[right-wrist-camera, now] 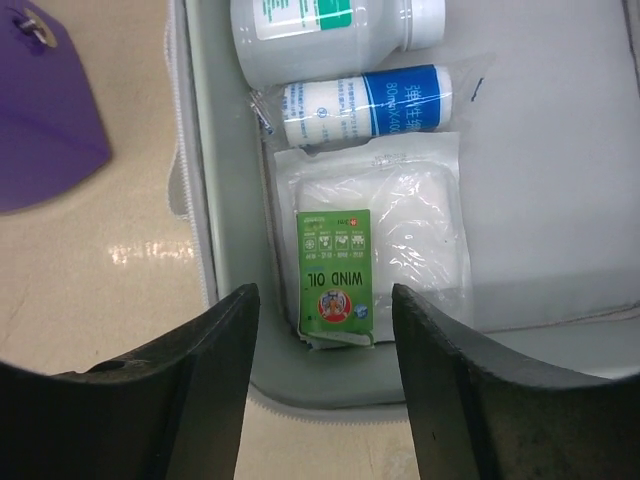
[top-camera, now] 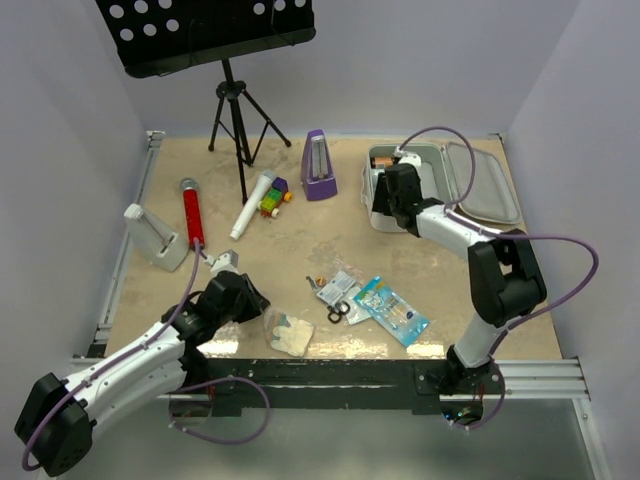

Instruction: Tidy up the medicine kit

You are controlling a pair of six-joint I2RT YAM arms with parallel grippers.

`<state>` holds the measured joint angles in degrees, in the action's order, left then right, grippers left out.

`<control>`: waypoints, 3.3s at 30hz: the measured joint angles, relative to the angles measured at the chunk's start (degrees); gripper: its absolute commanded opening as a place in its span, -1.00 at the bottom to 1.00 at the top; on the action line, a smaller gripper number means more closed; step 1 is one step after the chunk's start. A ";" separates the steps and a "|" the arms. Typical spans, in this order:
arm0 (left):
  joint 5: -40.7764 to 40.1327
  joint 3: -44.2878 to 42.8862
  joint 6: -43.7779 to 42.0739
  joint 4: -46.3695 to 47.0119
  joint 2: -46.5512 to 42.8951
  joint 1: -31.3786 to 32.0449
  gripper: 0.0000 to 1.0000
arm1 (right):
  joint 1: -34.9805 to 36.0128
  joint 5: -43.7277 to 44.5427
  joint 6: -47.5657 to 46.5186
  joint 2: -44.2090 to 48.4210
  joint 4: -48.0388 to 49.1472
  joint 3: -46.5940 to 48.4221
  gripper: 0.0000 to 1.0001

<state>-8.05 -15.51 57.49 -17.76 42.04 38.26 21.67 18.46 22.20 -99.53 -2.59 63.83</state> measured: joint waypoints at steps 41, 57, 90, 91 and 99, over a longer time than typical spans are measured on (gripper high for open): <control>0.44 0.26 1.51 -2.95 -5.95 0.00 -0.39 | 33.70 3.56 6.99 -0.02 1.77 -12.02 -0.01; 0.92 0.76 1.51 -2.93 -5.70 0.00 -0.39 | 34.21 2.99 8.61 4.68 0.48 -14.67 0.28; 2.34 2.36 1.95 -2.01 -6.25 0.00 -0.40 | 43.91 9.31 15.82 6.56 -16.59 -7.96 -0.93; 2.34 2.36 1.95 -2.01 -6.25 0.00 -0.40 | 43.89 9.03 15.78 7.76 -16.74 -6.91 -0.95; 2.54 3.08 1.97 -1.68 -6.23 0.00 -0.40 | 43.74 7.34 14.12 9.31 -11.74 2.62 -0.95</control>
<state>-5.52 -12.43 59.46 -19.44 35.81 38.26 65.41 25.80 36.32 -90.21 -14.33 66.46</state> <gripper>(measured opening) 0.301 0.007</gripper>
